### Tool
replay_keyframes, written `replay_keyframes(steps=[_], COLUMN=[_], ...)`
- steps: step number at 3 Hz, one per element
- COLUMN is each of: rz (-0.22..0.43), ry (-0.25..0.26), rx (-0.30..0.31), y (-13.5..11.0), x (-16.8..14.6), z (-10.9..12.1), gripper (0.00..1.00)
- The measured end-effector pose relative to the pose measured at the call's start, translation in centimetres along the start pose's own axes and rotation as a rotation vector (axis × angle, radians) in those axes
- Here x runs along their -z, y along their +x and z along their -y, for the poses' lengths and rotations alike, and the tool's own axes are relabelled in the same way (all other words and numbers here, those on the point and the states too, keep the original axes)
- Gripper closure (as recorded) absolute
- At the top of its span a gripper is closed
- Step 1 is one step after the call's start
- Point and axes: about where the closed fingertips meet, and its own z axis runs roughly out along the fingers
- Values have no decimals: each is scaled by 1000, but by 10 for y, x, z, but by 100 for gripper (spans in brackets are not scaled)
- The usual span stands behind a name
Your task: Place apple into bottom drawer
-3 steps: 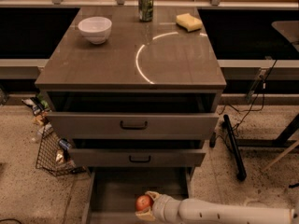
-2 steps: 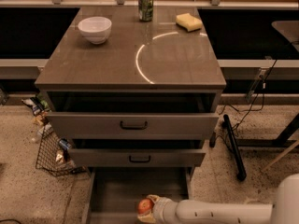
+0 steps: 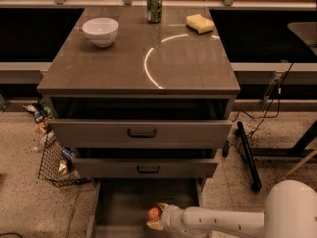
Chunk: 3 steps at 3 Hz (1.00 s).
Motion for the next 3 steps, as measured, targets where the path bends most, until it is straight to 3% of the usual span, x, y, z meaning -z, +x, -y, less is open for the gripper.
replay_keyframes(steps=[1, 3], rz=[-3, -3], ry=[-8, -21], rx=[-14, -58], y=[5, 14], x=[-27, -54], z=[11, 16], gripper=[86, 40])
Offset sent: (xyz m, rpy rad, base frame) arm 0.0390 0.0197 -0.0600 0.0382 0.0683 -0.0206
